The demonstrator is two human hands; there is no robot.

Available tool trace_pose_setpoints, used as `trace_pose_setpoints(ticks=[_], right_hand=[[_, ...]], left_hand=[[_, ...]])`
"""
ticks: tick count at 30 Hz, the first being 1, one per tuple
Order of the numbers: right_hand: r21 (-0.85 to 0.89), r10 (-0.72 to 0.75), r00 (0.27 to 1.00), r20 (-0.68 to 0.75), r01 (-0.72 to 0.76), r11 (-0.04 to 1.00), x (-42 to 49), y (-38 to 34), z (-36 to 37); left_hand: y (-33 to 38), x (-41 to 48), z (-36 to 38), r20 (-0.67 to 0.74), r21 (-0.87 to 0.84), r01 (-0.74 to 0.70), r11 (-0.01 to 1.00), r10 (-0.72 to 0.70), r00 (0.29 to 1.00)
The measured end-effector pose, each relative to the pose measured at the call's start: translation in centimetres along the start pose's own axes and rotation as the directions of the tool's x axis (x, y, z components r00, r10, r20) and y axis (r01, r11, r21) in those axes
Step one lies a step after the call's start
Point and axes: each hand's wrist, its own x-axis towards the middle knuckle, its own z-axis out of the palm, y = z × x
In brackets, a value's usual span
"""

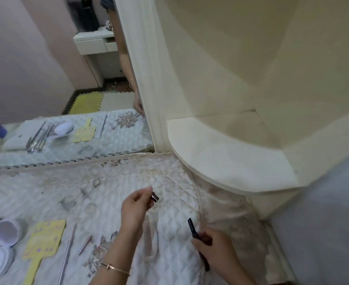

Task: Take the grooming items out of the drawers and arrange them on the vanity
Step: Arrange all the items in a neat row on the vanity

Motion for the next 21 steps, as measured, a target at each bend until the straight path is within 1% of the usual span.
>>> trace_pose_setpoints(ticks=[2, 3, 5, 6, 9, 11, 13, 15, 17, 21], right_hand=[[0.132, 0.027, 0.999, -0.045, -0.02, 0.991, -0.4, 0.0, -0.9], [0.168, 0.018, 0.999, -0.049, -0.01, 0.986, -0.3, -0.3, -1.3], [0.214, -0.022, 0.999, -0.031, 0.028, 0.977, 0.0, -1.1, -1.5], [0.245, -0.027, 0.999, -0.021, 0.031, 0.969, 0.1, -1.5, -1.4], [0.324, -0.005, 0.999, -0.042, 0.019, 0.946, 0.1, -1.9, -0.7], [0.308, -0.004, 0.999, -0.048, 0.019, 0.951, 0.4, -1.5, 0.0], [0.26, 0.0, 1.0, -0.019, 0.005, 0.966, 0.5, -1.2, 0.9], [0.217, 0.018, 1.0, -0.007, -0.016, 0.976, 0.7, -1.0, 2.0], [0.142, 0.016, 1.0, -0.01, -0.015, 0.99, 1.0, -1.0, 3.2], [-0.022, -0.018, 0.999, -0.03, 0.018, 1.0, 2.1, -1.2, 4.4]], left_hand=[[2.0, 0.7, -0.8, 0.05, -0.013, -0.04, 0.999, 0.041, 0.998], [2.5, 0.7, -0.8, 0.086, -0.019, -0.045, 0.999, 0.047, 0.995], [2.1, -0.1, -0.9, 0.158, 0.011, -0.023, 1.0, 0.021, 0.987], [1.4, -0.7, -1.0, 0.171, 0.052, -0.019, 0.998, 0.01, 0.985], [-1.9, -1.3, -2.7, 0.093, 0.215, -0.026, 0.976, 0.006, 0.996], [-3.7, -1.5, -4.8, 0.055, 0.268, -0.012, 0.963, -0.002, 0.998], [-4.7, -1.8, -6.4, 0.032, 0.358, -0.013, 0.934, 0.002, 0.999], [-5.5, -2.1, -6.9, 0.052, 0.464, -0.037, 0.885, 0.014, 0.999], [-6.3, -2.4, -6.1, 0.088, 0.533, -0.082, 0.842, 0.041, 0.995], [-7.0, -2.2, -2.9, 0.15, 0.577, -0.18, 0.796, 0.114, 0.982]])
